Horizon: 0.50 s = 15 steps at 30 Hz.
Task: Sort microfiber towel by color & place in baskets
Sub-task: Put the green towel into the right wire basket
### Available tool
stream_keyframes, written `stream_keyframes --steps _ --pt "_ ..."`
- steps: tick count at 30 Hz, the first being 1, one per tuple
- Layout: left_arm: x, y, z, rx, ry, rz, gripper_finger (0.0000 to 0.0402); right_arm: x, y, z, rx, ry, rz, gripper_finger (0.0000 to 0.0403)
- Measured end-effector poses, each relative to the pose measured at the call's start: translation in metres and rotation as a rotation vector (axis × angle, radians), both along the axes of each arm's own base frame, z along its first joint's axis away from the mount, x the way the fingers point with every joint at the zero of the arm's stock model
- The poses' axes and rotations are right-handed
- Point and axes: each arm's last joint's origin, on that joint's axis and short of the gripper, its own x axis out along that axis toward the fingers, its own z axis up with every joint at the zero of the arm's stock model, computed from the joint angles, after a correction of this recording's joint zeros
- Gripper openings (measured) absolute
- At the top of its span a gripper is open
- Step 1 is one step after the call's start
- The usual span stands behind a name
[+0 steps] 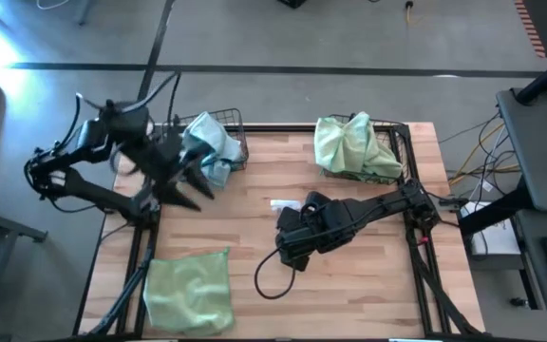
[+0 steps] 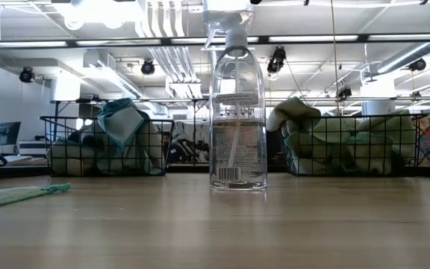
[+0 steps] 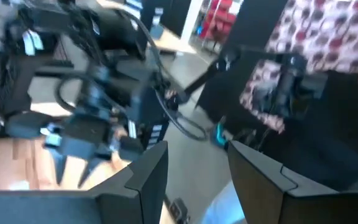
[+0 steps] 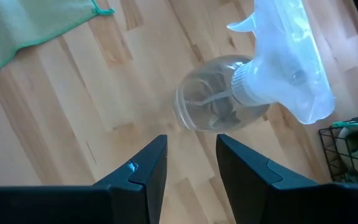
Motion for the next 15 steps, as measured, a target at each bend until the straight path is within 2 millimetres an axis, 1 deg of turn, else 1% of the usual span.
stream_keyframes --steps 3,7,15 --pt "-0.002 -0.019 -0.002 0.064 0.07 0.018 0.0153 0.0 0.0 0.0 0.0 0.0 0.0 0.0134" --pt "-0.006 -0.04 -0.013 0.147 0.231 0.066 0.0153 0.0 0.0 0.0 0.012 -0.009 -0.032 0.0134" --pt "-0.013 -0.086 -0.037 0.194 0.493 0.014 0.0153 -0.002 0.007 0.0 0.034 -0.026 -0.075 0.0134"
